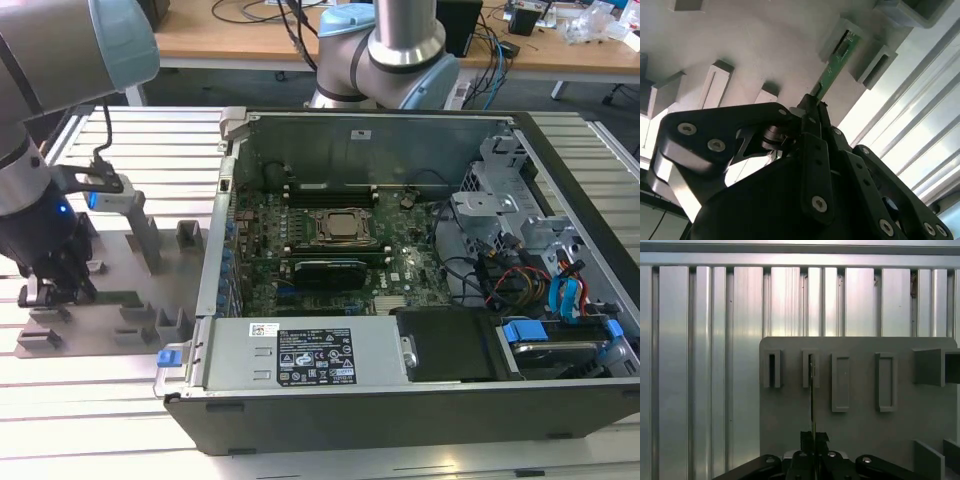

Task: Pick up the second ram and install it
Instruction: 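Pick up the second ram and move it above second insertion slot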

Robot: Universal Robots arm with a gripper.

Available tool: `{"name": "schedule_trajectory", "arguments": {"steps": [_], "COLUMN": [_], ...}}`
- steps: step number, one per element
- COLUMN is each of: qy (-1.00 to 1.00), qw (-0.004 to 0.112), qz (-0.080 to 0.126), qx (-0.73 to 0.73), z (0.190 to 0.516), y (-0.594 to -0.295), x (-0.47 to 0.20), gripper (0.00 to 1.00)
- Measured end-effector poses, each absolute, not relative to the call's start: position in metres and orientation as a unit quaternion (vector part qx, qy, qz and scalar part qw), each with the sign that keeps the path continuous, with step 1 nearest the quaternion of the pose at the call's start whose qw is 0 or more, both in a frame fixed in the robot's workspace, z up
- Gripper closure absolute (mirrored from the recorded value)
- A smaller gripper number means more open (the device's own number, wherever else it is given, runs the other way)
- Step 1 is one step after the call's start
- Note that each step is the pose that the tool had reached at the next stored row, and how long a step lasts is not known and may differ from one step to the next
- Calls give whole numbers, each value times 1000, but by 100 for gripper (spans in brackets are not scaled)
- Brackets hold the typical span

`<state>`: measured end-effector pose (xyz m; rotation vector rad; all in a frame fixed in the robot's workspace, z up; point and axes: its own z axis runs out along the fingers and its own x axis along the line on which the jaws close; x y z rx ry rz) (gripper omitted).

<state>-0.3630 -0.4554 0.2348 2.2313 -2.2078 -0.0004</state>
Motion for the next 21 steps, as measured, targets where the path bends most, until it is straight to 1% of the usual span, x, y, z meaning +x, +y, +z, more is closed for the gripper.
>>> {"name": "schedule_trajectory", "arguments": {"steps": [12,19,21], "qy": [-703,-703,-703], "qw": [1,1,1], "qz": [0,0,0], "qx": [711,711,711], "z": [290,306,315], "y": [-455,-455,-455], "x": [-363,-363,-363], "gripper": [87,87,87]}}
